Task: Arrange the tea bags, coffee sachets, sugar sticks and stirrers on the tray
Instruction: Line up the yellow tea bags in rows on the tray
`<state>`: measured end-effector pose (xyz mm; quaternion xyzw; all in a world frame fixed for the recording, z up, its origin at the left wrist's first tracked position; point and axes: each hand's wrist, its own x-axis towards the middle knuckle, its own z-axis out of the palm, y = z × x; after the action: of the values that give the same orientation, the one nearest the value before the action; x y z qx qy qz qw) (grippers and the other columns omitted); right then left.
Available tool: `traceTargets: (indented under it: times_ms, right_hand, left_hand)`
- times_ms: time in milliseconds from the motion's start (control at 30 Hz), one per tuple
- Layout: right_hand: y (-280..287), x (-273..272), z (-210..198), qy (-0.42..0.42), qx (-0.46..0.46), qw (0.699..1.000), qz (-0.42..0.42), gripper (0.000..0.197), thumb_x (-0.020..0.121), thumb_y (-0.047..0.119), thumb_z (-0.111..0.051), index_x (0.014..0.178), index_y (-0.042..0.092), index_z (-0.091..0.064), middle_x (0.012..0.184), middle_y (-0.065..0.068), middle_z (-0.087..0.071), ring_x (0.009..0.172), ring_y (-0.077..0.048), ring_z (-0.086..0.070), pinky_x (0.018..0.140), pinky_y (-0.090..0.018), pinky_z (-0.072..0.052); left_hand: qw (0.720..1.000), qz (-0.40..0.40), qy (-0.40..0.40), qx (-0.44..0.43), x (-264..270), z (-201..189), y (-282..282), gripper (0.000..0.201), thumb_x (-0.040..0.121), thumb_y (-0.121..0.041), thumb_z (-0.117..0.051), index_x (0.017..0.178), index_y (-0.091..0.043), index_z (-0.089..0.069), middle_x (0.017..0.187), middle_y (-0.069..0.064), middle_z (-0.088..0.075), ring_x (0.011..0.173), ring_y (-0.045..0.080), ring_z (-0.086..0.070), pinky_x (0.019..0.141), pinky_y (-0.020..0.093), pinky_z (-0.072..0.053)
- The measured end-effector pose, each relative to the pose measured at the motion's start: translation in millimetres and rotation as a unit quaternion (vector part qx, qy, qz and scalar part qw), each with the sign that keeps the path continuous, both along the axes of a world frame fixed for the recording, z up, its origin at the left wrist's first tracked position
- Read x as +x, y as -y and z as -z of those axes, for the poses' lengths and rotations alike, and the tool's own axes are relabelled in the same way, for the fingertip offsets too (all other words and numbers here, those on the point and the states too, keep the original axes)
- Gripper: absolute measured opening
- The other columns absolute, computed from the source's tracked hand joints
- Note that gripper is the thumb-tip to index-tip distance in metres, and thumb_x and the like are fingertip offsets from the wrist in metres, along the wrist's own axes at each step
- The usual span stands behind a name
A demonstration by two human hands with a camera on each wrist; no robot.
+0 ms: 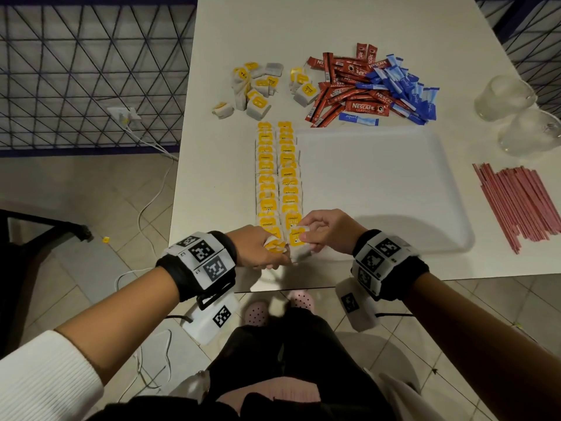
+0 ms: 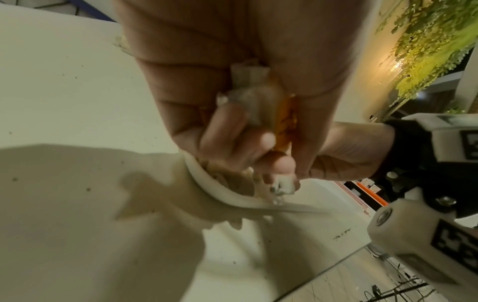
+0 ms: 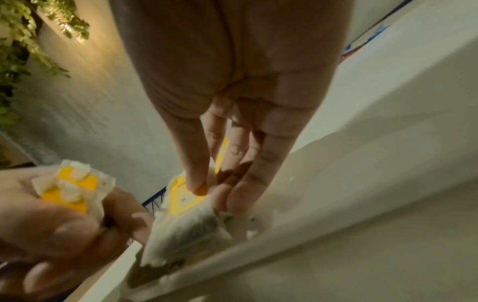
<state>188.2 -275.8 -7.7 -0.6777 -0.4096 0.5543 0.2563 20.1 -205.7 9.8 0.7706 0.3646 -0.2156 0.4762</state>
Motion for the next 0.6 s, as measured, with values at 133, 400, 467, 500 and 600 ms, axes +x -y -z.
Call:
traceTargets:
  times_ms: [133, 400, 467, 500, 600]
  right_hand:
    - [-6.0, -1.1, 4.5, 0.05, -0.004, 0.999, -0.006, 0.011, 0.084, 0.004, -0.063, 0.094, 0.008, -0.06, 0.038, 0.01, -0.055, 0.037, 0.001, -0.052, 0.053, -0.011, -0.048]
    - [-9.7, -5.8, 4.4, 0.014, -0.043, 0.998, 0.04, 0.02, 0.082, 0.006, -0.067, 0.07, 0.011, -0.052, 0.048, -0.002, -0.061, 0.039, -0.007, -0.058, 0.053, -0.02, -0.054]
    - [-8.9, -6.4, 4.8, 0.019, -0.049, 0.997, 0.05, 0.019, 0.082, 0.007, -0.067, 0.071, 0.011, -0.052, 0.056, -0.008, -0.061, 0.04, -0.008, -0.058, 0.056, -0.022, -0.055]
    - [-8.7, -6.9, 5.3, 0.023, -0.052, 0.997, 0.051, 0.019, 0.082, 0.008, -0.067, 0.072, 0.011, -0.052, 0.058, -0.009, -0.061, 0.04, -0.008, -0.059, 0.057, -0.022, -0.054]
    - [-8.3, -7.1, 7.3, 0.038, -0.053, 0.997, 0.046, 0.019, 0.082, 0.012, -0.068, 0.073, 0.013, -0.051, 0.059, -0.008, -0.063, 0.041, -0.008, -0.06, 0.059, -0.022, -0.054]
  left_hand:
    - [0.998, -0.027, -0.008, 0.061, 0.5, -5.6, -6.8, 0.025, 0.089, -0.036, -0.057, 0.092, -0.014, -0.068, 0.069, -0.003, -0.058, 0.055, -0.003, -0.053, 0.056, 0.011, -0.038]
    - [0.987, -0.062, -0.034, 0.148, 4.9, 3.3, -10.7, 0.03, 0.082, -0.047, -0.063, 0.077, -0.023, -0.046, 0.086, 0.002, -0.051, 0.084, 0.02, -0.05, 0.073, 0.024, -0.037]
    - [0.986, -0.066, -0.047, 0.147, 4.8, 6.2, -11.1, 0.034, 0.079, -0.049, -0.066, 0.078, -0.023, -0.044, 0.089, 0.004, -0.053, 0.088, 0.024, -0.054, 0.075, 0.027, -0.041]
    - [0.986, -0.067, -0.05, 0.143, 4.1, 7.0, -10.9, 0.035, 0.078, -0.049, -0.067, 0.081, -0.022, -0.044, 0.091, 0.004, -0.054, 0.09, 0.025, -0.056, 0.077, 0.029, -0.042]
    - [0.986, -0.046, -0.06, 0.149, 1.0, 8.2, -10.0, 0.039, 0.075, -0.046, -0.071, 0.087, -0.023, -0.042, 0.097, 0.003, -0.056, 0.095, 0.024, -0.056, 0.08, 0.03, -0.042]
